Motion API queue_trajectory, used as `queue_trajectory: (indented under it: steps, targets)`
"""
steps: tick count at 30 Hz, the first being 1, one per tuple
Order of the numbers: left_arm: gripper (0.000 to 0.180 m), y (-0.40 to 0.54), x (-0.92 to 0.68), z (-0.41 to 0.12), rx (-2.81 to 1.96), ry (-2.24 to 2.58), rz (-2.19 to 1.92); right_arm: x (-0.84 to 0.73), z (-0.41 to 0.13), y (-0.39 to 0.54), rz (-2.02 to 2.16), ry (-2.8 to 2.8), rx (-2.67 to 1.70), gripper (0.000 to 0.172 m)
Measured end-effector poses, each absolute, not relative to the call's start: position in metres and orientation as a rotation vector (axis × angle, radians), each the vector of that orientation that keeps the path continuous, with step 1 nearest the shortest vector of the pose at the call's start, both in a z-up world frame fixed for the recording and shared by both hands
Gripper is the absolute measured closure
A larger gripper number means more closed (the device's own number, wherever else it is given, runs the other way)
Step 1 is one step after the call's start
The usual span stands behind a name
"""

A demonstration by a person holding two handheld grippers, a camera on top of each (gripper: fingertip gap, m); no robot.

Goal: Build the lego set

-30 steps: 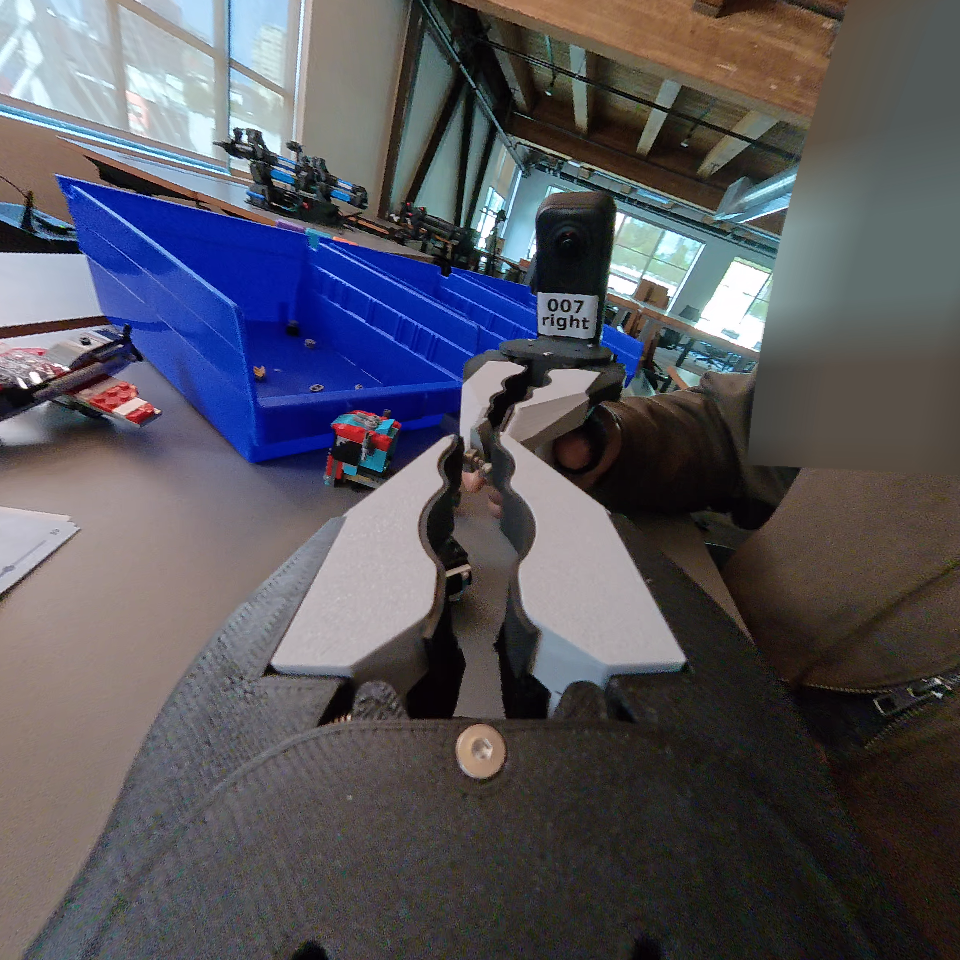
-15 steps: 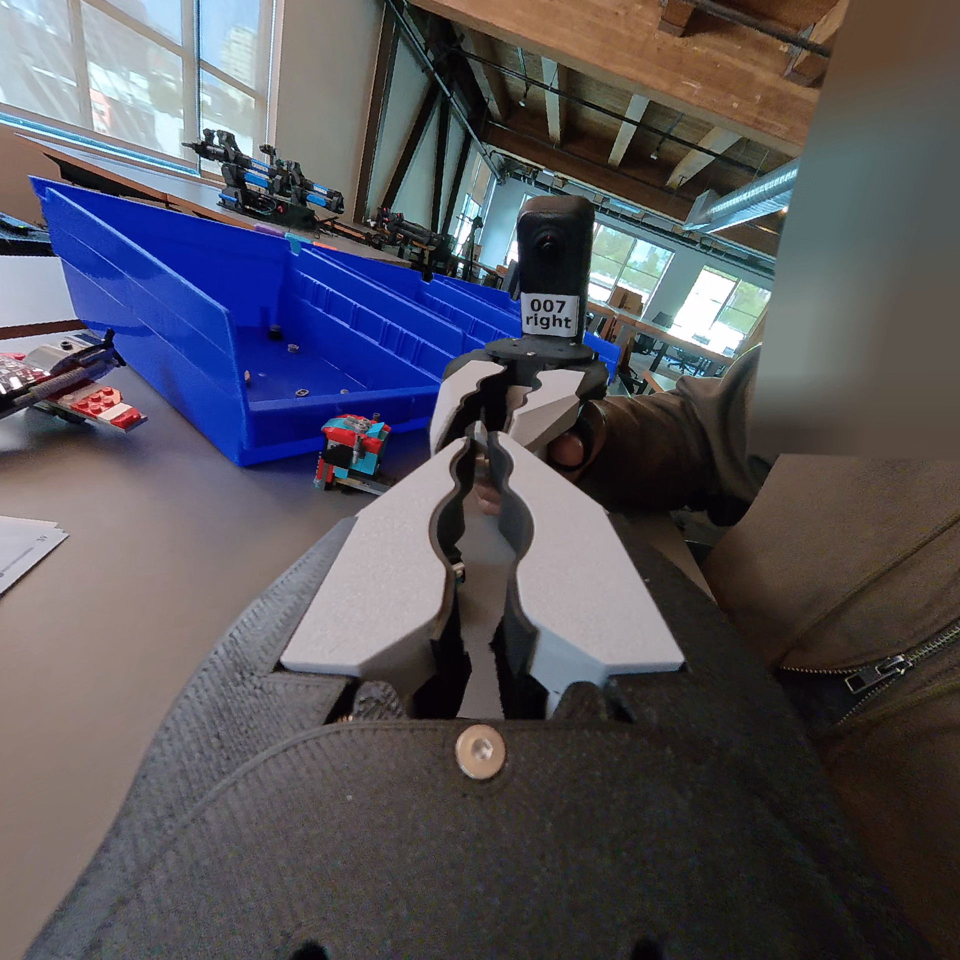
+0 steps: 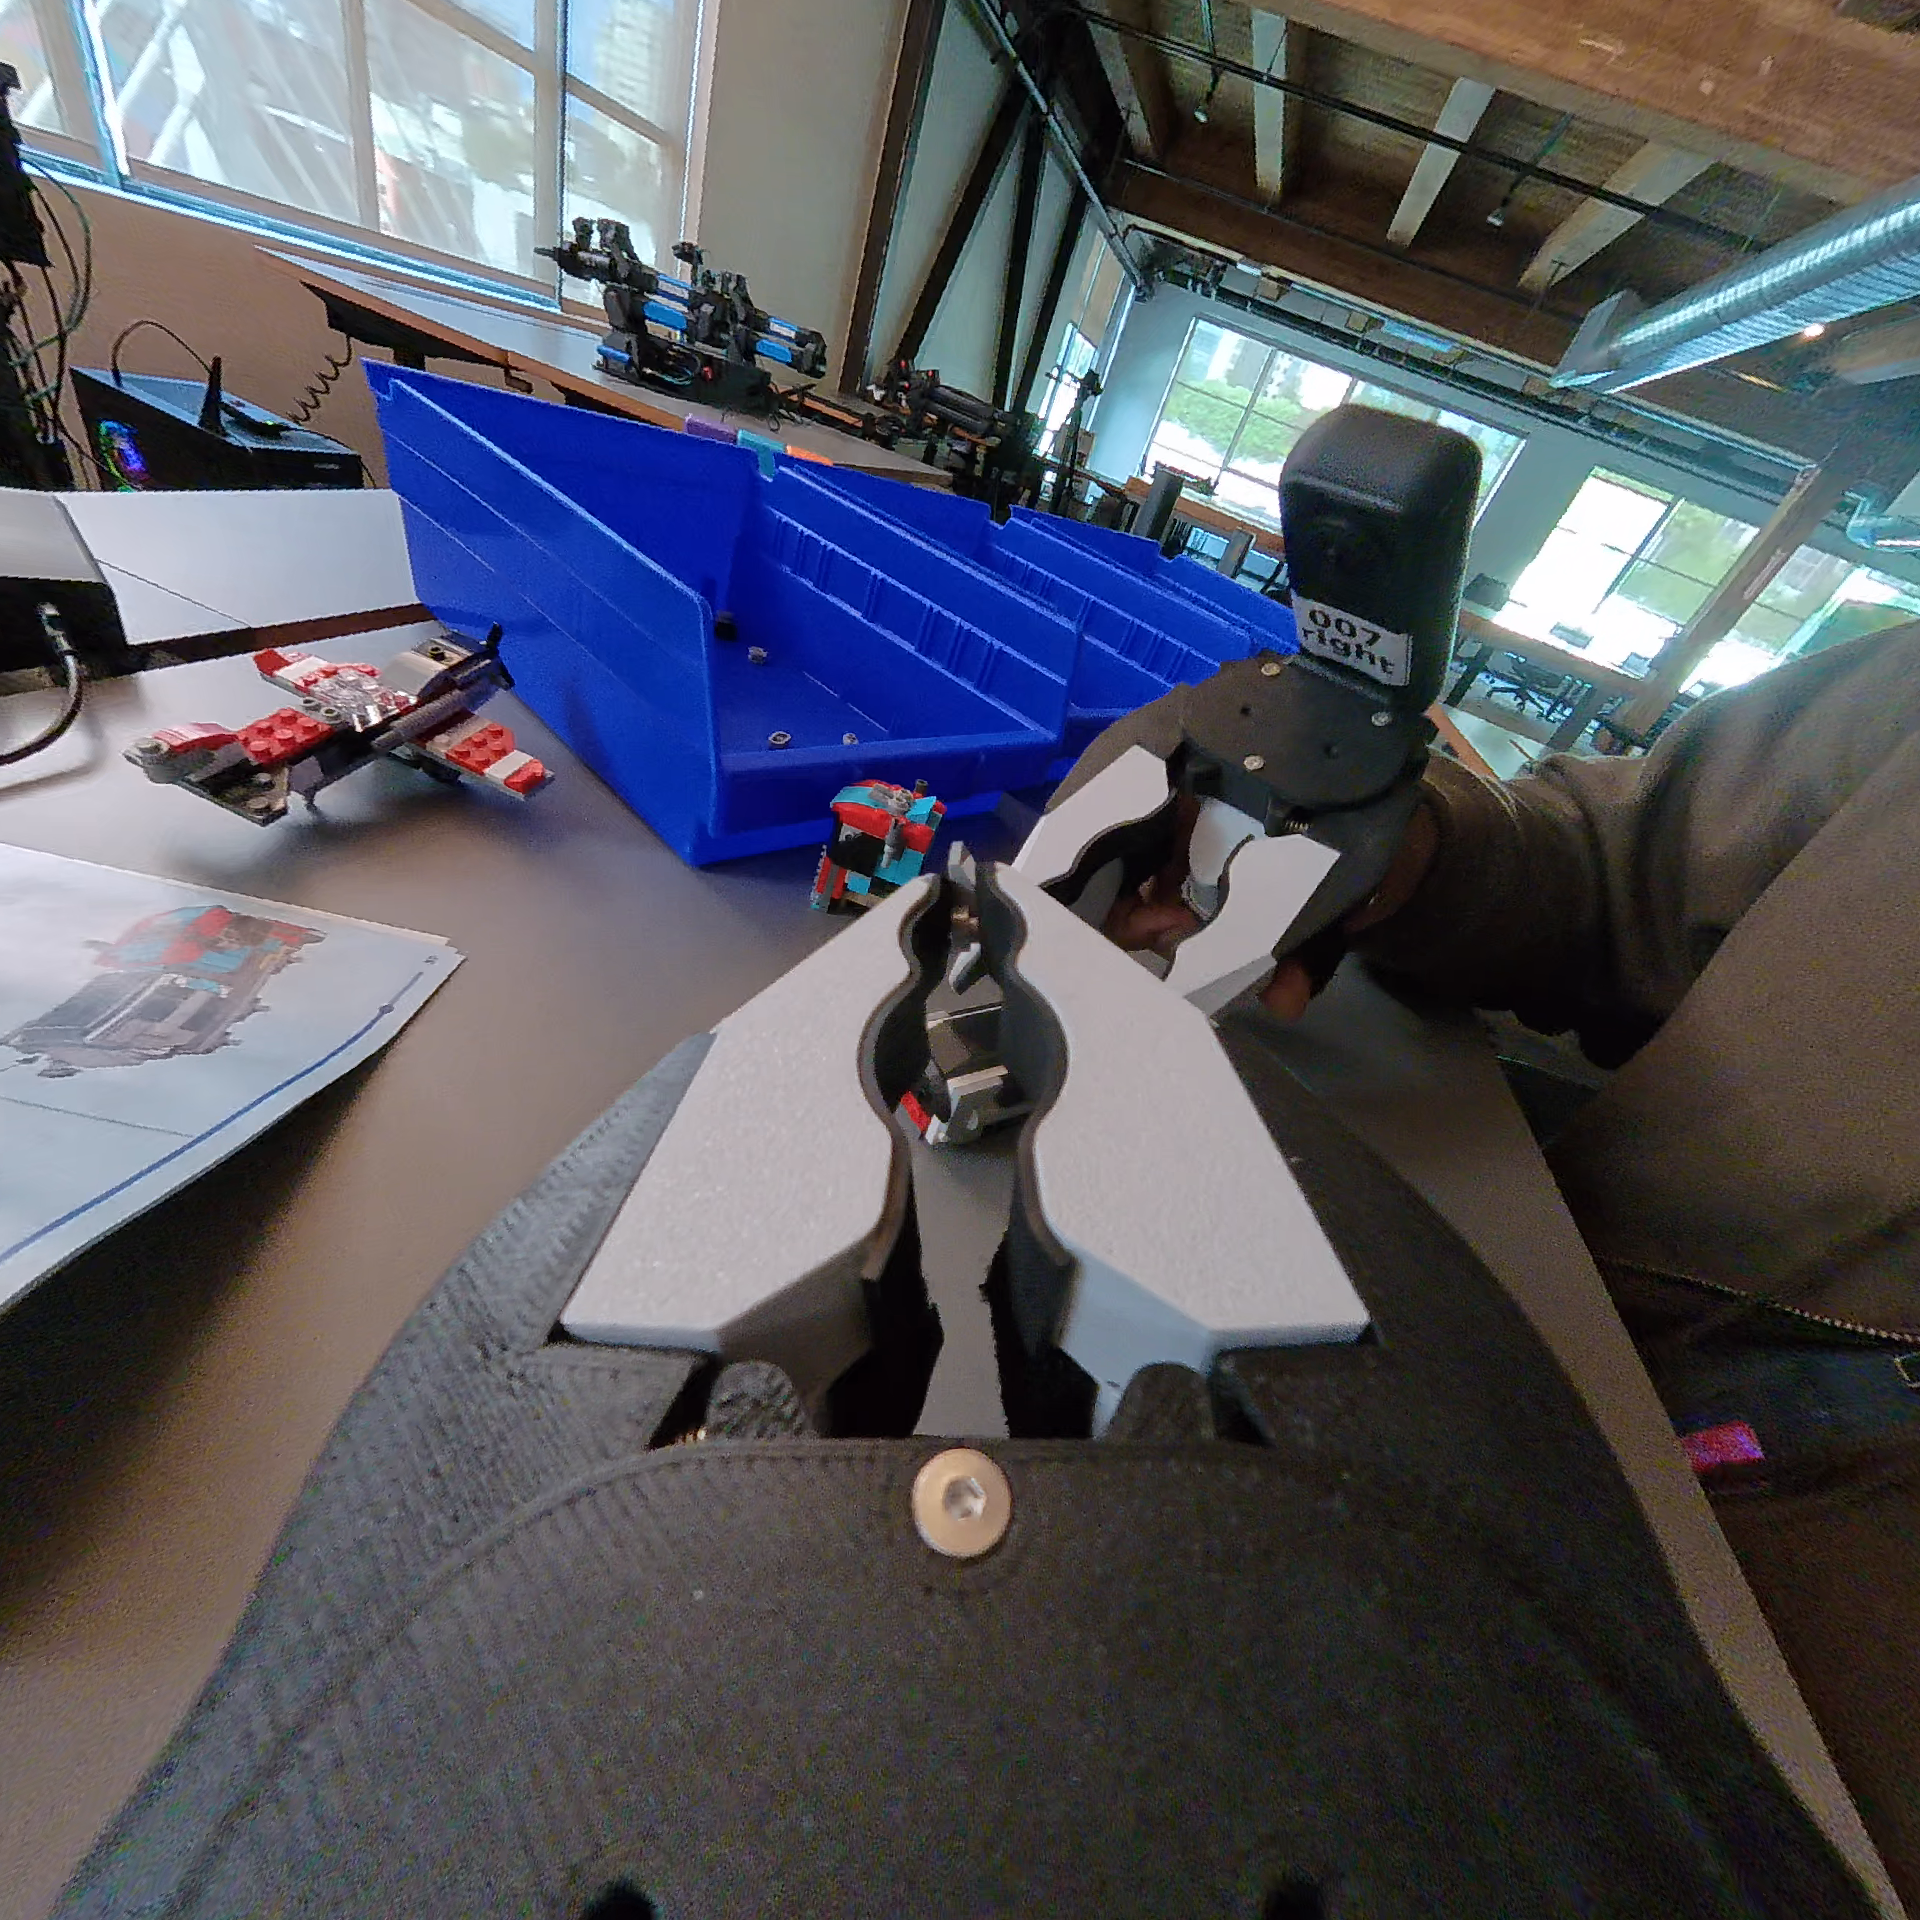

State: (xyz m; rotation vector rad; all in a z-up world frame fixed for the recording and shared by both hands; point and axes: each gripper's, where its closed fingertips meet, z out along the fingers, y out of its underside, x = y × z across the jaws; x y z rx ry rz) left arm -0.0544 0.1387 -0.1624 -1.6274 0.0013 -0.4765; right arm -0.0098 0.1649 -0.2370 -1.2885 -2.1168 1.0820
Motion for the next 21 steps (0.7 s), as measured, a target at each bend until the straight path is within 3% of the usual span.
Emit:
queue_trajectory:
  steps: [5, 10, 21]
  targets:
    - [0.176, 0.133, -0.058, -0.159, -1.619, -0.010, -0.469, -0.011, -0.252, 0.168, 0.958, -2.140, -1.288, 0.112]
    - [0.175, 0.132, -0.060, -0.159, -1.619, -0.013, -0.467, -0.014, -0.259, 0.169, 0.941, -2.164, -1.274, 0.127]
    - [0.175, 0.131, -0.054, -0.156, -1.603, -0.007, -0.532, 0.002, -0.256, 0.172, 0.914, -2.377, -0.967, 0.125]
